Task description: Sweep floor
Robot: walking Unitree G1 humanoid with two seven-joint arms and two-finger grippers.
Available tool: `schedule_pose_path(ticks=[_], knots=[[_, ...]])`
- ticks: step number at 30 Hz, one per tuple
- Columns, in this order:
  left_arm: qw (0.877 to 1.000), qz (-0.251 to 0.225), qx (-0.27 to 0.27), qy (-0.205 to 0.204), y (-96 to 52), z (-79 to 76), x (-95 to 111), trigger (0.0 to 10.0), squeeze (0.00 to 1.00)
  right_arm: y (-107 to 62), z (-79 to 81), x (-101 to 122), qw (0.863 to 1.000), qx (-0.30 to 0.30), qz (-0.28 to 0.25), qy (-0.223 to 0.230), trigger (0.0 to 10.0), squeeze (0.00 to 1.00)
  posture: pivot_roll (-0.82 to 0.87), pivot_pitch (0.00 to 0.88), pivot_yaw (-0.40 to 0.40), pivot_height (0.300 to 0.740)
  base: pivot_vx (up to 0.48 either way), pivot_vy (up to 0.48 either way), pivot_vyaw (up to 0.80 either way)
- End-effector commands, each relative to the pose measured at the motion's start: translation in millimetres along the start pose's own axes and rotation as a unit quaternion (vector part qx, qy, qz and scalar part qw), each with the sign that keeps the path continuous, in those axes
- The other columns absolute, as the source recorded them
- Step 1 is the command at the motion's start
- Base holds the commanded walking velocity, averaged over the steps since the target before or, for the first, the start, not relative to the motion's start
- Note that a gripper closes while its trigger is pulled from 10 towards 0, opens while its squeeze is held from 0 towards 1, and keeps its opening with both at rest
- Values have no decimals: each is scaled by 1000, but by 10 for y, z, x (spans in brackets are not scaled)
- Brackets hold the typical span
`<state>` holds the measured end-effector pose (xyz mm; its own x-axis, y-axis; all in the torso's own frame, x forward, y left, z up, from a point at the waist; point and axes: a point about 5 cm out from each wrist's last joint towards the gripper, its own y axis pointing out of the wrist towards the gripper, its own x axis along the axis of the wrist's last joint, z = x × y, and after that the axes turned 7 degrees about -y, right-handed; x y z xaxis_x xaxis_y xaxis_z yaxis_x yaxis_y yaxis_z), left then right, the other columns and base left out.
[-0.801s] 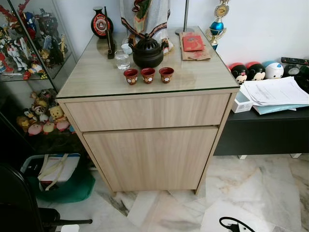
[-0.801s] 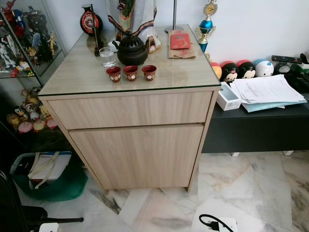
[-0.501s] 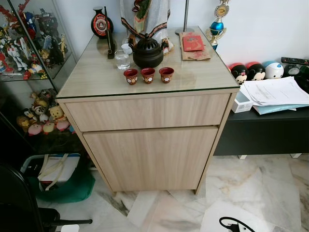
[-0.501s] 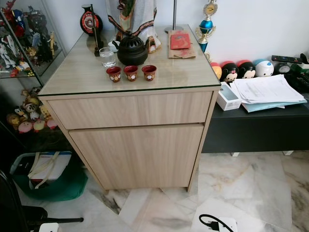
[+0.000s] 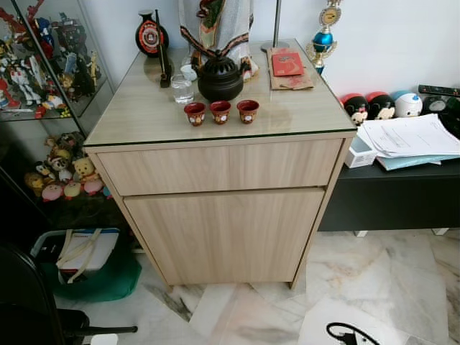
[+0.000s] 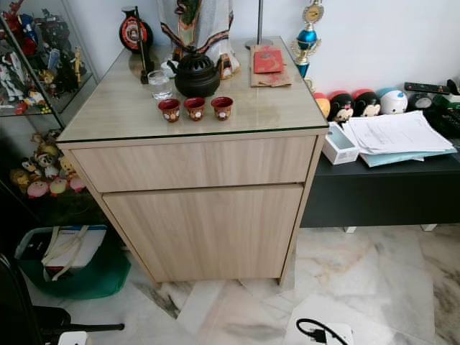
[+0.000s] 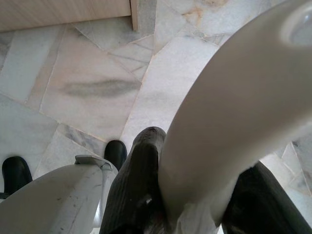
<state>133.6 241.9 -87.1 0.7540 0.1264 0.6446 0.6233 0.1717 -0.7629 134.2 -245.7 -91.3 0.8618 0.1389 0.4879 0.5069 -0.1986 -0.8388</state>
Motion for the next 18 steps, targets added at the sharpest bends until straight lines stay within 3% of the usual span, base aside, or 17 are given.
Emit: schedule_pose_path(ticks=[1, 18], knots=[[999, -7, -12, -44, 48, -77, 95, 10000, 0, 83, 448, 805, 984, 106, -92, 107, 10000, 0, -90, 16, -4, 740, 0, 0, 0], [998, -11, -32, -54, 68, -114, 149, 10000, 0, 79, 454, 797, 987, 90, -100, 90, 10000, 0, -99, 39, 18, 740, 0, 0, 0]])
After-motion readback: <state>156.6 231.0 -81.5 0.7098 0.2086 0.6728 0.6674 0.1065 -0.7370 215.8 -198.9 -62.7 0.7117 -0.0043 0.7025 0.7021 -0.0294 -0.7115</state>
